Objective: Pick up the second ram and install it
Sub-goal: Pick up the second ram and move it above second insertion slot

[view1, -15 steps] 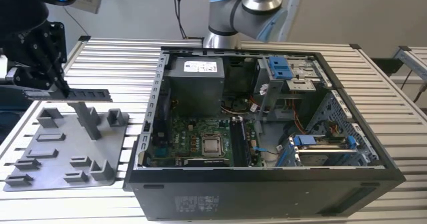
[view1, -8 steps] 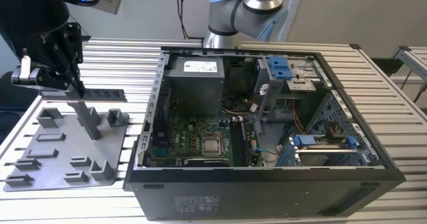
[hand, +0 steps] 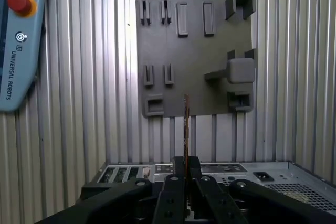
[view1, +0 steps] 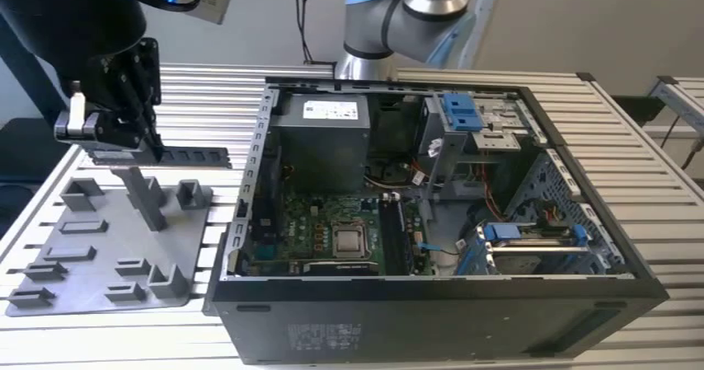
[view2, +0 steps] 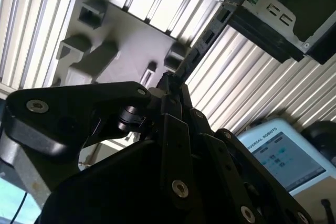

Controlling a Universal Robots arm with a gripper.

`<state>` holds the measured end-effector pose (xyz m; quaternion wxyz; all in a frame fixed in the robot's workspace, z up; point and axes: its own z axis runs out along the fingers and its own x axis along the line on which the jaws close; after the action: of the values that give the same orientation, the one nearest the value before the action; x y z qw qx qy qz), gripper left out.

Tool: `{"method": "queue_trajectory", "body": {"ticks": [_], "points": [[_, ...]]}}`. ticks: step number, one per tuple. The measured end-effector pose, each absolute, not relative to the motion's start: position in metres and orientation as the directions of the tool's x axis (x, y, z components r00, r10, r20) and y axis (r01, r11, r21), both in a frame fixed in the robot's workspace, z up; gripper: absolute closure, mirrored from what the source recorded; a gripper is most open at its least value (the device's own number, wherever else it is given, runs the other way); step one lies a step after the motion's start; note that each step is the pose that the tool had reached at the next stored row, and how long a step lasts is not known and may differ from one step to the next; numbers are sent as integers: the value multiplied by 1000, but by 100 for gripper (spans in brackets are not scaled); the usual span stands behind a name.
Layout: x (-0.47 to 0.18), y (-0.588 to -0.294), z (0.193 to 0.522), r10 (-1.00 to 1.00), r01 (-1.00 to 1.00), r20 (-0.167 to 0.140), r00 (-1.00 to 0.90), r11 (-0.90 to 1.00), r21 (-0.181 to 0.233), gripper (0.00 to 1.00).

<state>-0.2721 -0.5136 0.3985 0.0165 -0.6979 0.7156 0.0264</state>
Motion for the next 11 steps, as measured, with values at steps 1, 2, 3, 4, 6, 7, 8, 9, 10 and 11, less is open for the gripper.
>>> {"method": "queue_trajectory", "body": {"ticks": [1, 2, 3, 4, 6, 7, 8, 9, 10, 11], "points": [[-269, -514, 399, -998, -1000, -60, -26, 25, 15, 86], [-266, -514, 399, -998, -1000, -60, -26, 25, 15, 86], [-263, -514, 399, -998, -1000, -60, -26, 25, 15, 86], [-260, -514, 399, -998, -1000, -60, -25, 25, 15, 86], [-254, -514, 399, -998, -1000, -60, -25, 25, 15, 86], [-251, -514, 399, -998, -1000, -60, -25, 25, 15, 86], [-248, -514, 399, -998, -1000, -60, -25, 25, 15, 86], [-245, -514, 399, -998, -1000, -60, -25, 25, 15, 86], [-242, -514, 399, -998, -1000, -60, -25, 25, 15, 86], [-239, -514, 399, -998, -1000, -60, -25, 25, 15, 86]]}}
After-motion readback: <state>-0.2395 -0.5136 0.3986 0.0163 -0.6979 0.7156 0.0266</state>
